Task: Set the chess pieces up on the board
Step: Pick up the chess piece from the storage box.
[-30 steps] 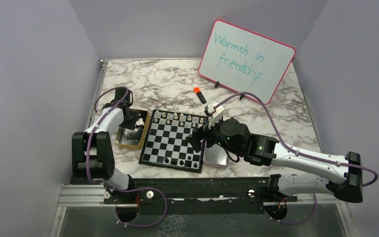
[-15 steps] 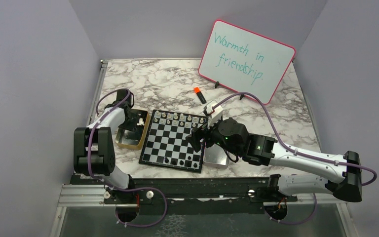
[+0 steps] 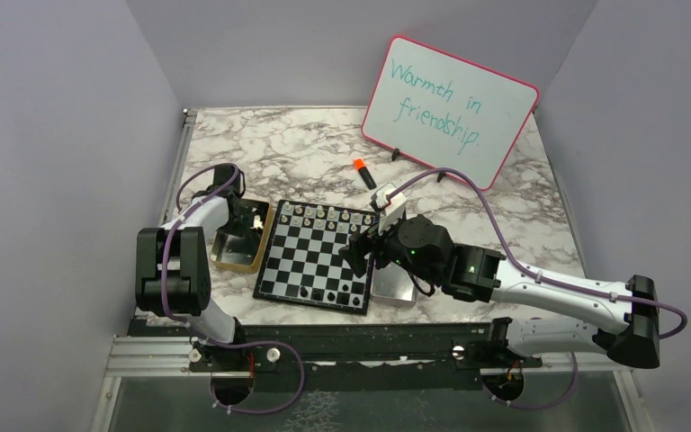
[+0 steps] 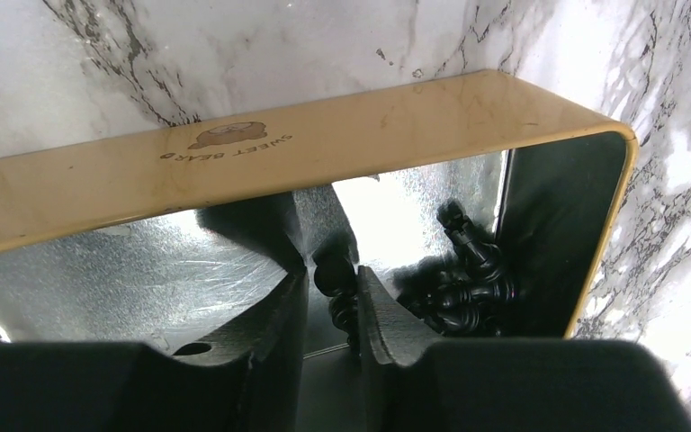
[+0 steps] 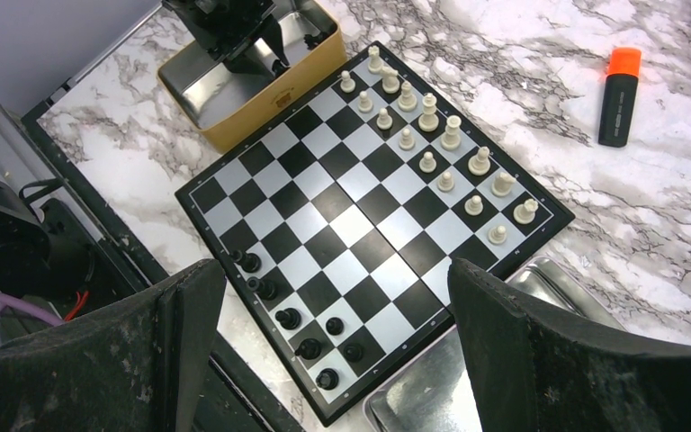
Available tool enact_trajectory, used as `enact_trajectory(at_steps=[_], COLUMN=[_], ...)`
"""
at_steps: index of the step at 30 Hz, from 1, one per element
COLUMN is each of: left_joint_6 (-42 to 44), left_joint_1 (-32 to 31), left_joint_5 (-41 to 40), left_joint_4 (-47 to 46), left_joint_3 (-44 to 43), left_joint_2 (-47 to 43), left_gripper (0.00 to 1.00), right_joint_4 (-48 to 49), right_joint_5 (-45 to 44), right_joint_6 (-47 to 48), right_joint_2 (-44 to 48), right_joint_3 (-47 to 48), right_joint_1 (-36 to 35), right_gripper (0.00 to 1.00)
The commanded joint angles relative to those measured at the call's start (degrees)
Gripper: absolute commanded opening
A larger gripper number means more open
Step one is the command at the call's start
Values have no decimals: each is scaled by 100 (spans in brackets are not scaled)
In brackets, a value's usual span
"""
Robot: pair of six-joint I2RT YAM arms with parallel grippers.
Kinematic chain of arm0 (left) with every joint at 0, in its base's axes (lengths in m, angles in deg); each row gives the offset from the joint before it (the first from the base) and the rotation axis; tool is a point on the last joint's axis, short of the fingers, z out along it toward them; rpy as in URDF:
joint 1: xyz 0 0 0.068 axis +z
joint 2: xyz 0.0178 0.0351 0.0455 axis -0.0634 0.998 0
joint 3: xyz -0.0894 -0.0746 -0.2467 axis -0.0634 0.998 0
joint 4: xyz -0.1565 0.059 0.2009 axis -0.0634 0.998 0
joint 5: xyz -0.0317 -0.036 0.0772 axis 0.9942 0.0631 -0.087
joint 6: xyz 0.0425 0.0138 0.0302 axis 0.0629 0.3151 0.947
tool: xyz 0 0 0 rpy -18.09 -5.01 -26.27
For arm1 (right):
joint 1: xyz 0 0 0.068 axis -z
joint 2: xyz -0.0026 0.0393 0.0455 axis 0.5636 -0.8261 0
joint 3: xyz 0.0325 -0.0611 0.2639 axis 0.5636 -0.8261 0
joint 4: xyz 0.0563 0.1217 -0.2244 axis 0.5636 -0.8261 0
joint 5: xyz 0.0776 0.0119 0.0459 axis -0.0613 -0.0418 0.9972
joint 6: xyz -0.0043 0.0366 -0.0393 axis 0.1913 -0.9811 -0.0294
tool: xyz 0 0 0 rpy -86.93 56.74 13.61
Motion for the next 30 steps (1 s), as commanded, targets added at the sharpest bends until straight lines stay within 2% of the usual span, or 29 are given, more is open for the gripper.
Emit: enact_trajectory(at_steps=[1,14,22,30], left_joint_6=[-233,-197,-205,-14], left_joint_1=[10,47,171,232], left_joint_5=[-131,-79,50,806], left_joint_4=[4,200,351,374], left_joint_3=[58,-128,-244,-433], left_joint_2=[84,-408,-933,-1468], left_gripper=[24,12,10,10], right_joint_4=[59,129,279,813], right_joint_5=[-184,-111,-80,90], right_joint_6=[65,-152,-323,-701], right_joint_2=[33,29,-50,-99], right_joint_3=[-88,-116,-109,-259], right_joint_1=[-33,-33,-33,-33], right_gripper=[99,99,98,96])
